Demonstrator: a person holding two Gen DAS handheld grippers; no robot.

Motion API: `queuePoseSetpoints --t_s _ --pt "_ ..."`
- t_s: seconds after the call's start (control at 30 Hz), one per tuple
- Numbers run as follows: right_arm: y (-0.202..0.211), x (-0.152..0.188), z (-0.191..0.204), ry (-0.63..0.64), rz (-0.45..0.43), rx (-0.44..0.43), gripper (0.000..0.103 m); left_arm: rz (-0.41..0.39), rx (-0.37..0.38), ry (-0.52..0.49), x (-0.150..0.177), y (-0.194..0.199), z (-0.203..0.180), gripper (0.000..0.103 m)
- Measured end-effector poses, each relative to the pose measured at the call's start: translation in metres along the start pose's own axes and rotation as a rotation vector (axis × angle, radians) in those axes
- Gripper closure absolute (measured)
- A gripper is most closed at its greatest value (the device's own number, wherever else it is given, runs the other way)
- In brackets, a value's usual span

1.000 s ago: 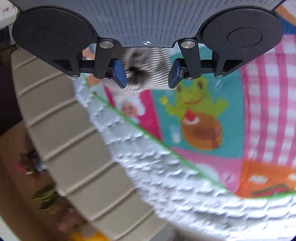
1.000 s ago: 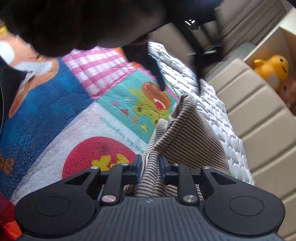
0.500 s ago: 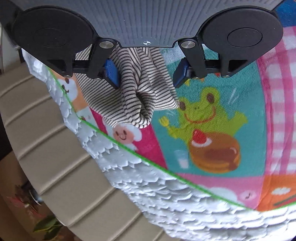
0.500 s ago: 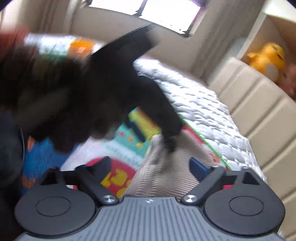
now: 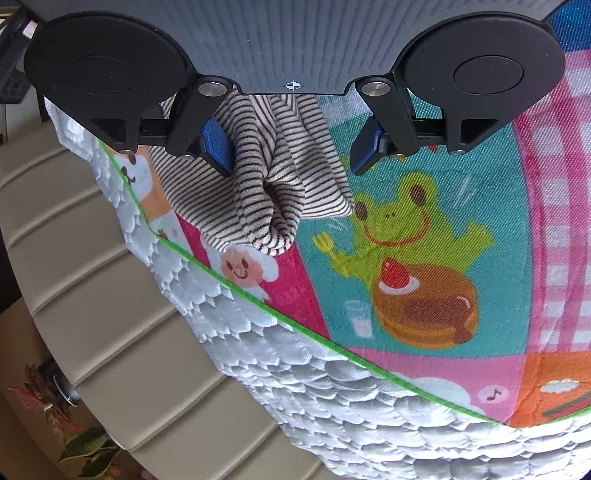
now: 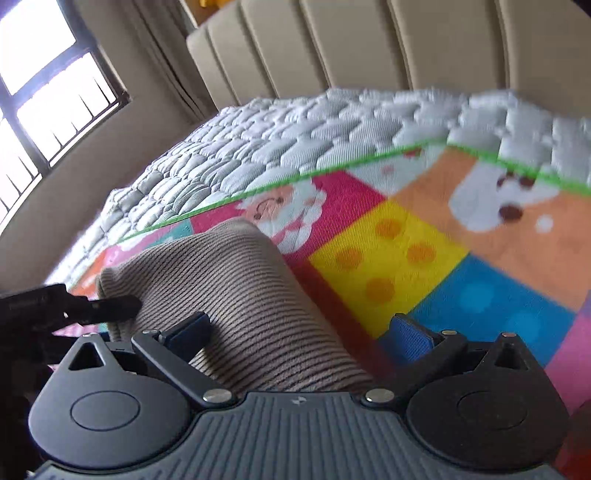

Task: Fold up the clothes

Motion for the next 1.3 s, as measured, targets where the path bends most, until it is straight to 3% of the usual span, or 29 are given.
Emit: queuePoseSetpoints --t_s 0.03,0.1,0.23,0.33,0.47,0.5,0.57,0.7,0.77,0.9,0.97,1.07,1.2,1.3 --pt "0.000 0.002 0.000 -0.036 0.041 -0.057 0.000 -0.001 -0.003 -0.005 -0.001 0.000 0.001 0.027" --pt "0.020 0.005 0.014 -0.007 0.028 -0.156 0.000 -0.011 -0.028 -0.014 -0.005 0.003 0.004 0.027" --pt "0.063 0.000 0.052 0.190 -0.057 -0.316 0.000 -0.042 -0.108 -0.013 -0.012 0.009 0.016 0.027" --pt "0.055 0.002 0.062 0.249 -0.050 -0.204 0.000 -0.055 -0.130 0.031 -0.015 0.013 0.028 0.026" --pt "0.030 0.020 0.057 0.461 -0.083 0.191 0.000 -0.028 -0.092 0.008 -0.011 0.006 0.020 0.023" --pt "0.030 0.023 0.058 0.500 -0.102 0.221 0.000 -0.022 -0.089 -0.011 -0.009 0.005 0.017 0.023" --pt "0.037 0.023 0.064 0.527 -0.160 0.213 0.000 -0.015 -0.100 -0.046 -0.007 0.003 0.012 0.021" --pt "0.075 0.017 0.084 0.533 -0.394 0.143 0.000 -0.015 -0.101 -0.003 -0.008 0.003 0.020 0.017" --pt "0.080 0.019 0.092 0.561 -0.428 0.118 0.000 -0.016 -0.103 -0.010 -0.008 0.003 0.019 0.017" --pt "0.035 0.047 0.093 0.724 -0.281 0.231 0.000 -0.022 -0.107 -0.006 -0.008 0.003 0.018 0.016" --pt "0.028 0.057 0.088 0.743 -0.321 0.261 0.000 -0.029 -0.097 0.019 -0.009 0.007 0.017 0.018" --pt "0.027 0.051 0.089 0.739 -0.287 0.263 0.000 -0.082 -0.063 0.022 -0.015 0.023 0.004 0.025" --pt "0.023 0.048 0.081 0.654 -0.232 0.238 0.000 -0.169 0.088 -0.025 -0.024 0.047 -0.019 0.026" --pt "0.018 0.045 0.077 0.606 -0.199 0.224 0.000 -0.167 0.209 -0.004 -0.023 0.042 -0.026 0.035"
Point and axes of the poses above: each gripper's, at about its wrist camera, not at the fingertips, and y roughly against the way its jaws point, z to its left, x to its underside, the point moved 4 cm from there along -y, roughly the way its jaws point, and after that the axes turned 15 degrees about x, right-handed, at the moved point
